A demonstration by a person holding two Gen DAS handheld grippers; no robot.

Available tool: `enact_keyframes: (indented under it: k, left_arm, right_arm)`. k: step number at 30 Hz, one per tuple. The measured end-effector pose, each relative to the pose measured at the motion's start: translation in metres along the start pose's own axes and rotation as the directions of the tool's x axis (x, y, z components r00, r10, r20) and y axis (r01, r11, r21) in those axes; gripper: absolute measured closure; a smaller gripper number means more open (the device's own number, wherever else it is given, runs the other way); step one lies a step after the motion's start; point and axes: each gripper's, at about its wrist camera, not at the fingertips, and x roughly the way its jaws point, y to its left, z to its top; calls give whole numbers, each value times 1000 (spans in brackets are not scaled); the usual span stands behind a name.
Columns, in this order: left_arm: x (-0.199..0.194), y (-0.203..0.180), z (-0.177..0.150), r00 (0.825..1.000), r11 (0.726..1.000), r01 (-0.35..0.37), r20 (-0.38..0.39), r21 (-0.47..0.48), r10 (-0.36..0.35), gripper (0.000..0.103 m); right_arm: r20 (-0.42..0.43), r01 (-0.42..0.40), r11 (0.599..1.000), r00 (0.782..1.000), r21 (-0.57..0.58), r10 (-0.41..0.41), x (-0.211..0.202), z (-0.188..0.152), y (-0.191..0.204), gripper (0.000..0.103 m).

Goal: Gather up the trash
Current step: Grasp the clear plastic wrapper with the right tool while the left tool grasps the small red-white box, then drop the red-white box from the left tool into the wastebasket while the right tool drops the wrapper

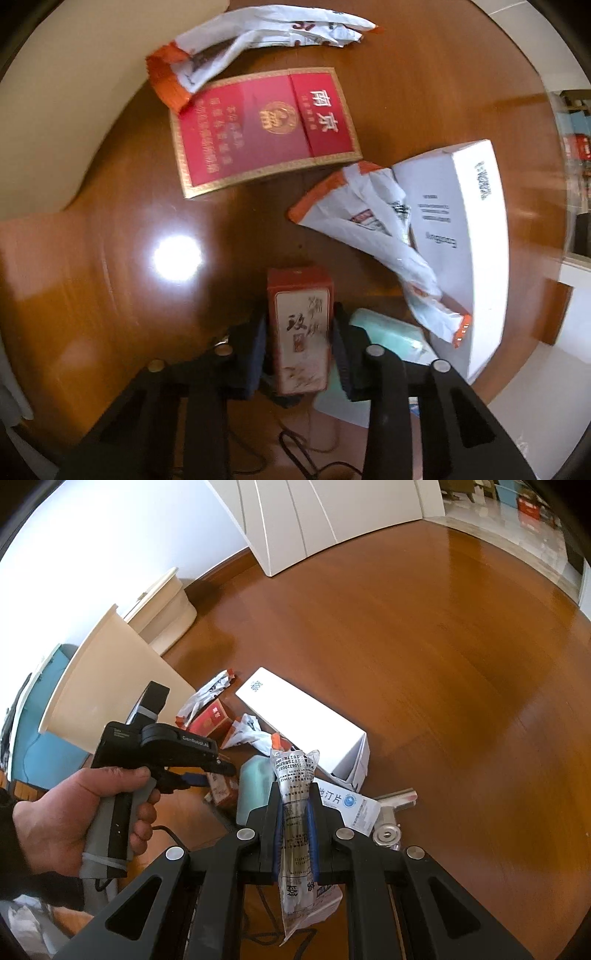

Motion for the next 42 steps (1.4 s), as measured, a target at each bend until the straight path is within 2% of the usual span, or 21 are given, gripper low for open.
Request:
enact_keyframes:
  k: [5, 10, 14, 16, 18, 19, 21, 22, 26, 27, 28, 29, 30, 33, 36, 38, 42]
  left_arm:
    - [-17, -4, -4, 999, 999, 31, 8, 34, -31, 74]
    - [-91, -14, -25, 987, 982, 123, 90, 141, -136, 74]
    - [-194, -17, -46, 947, 950, 195, 206, 243, -247, 74]
    - [-256, -7, -48, 911, 942, 205, 301, 264, -283, 74]
    - [-304, 6, -43, 874, 945, 175, 397, 277, -278, 74]
    - [-323, 25, -39, 864, 948, 170, 421, 270, -275, 74]
    - [-343, 48, -24, 856, 962, 151, 456, 229, -243, 74]
    - [-348, 60, -15, 856, 968, 135, 467, 211, -221, 74]
    - [-337, 97, 16, 882, 984, 48, 455, 171, -122, 72]
    - [-337, 104, 18, 885, 986, 40, 452, 161, -110, 53]
    - [-341, 112, 19, 878, 989, 33, 469, 142, -97, 12]
    - [-349, 116, 16, 864, 990, 47, 493, 130, -105, 0]
    - [-359, 124, 13, 842, 990, 67, 525, 121, -121, 0]
    - [-377, 141, 8, 838, 992, 83, 532, 98, -122, 0]
    - [-390, 165, 1, 824, 993, 98, 554, 70, -120, 0]
    - [-391, 176, -5, 817, 996, 68, 569, 65, -93, 0]
    - [-393, 204, -17, 819, 1000, 13, 573, 25, -25, 0]
  right_arm:
    - [9, 19, 1000, 1000, 13, -19, -5, 2, 0, 91]
    - [8, 37, 999, 999, 3, -37, -26, 12, 10, 91]
    - [23, 40, 999, 999, -15, -40, -61, 27, 31, 91]
    - [37, 33, 999, 999, -32, -31, -83, 36, 48, 91]
    - [51, 17, 998, 999, -61, -14, -103, 47, 71, 91]
    - [56, 3, 997, 998, -77, 1, -114, 53, 86, 91]
    - [63, -14, 995, 998, -102, 20, -127, 63, 108, 91]
    - [66, -24, 993, 997, -114, 32, -132, 68, 119, 91]
    - [43, -70, 985, 996, -156, 78, -144, 89, 170, 91]
    - [33, -74, 983, 996, -171, 81, -144, 92, 181, 91]
    - [20, -80, 978, 996, -191, 85, -144, 98, 197, 91]
    - [9, -82, 975, 996, -206, 86, -143, 102, 208, 91]
    - [-1, -83, 971, 996, -224, 85, -142, 108, 222, 91]
    - [-23, -96, 962, 995, -256, 94, -131, 124, 259, 91]
    - [-30, -118, 958, 993, -261, 115, -119, 138, 292, 91]
    - [-38, -130, 955, 991, -265, 125, -106, 145, 313, 91]
    - [-63, -146, 959, 989, -245, 135, -69, 157, 353, 91]
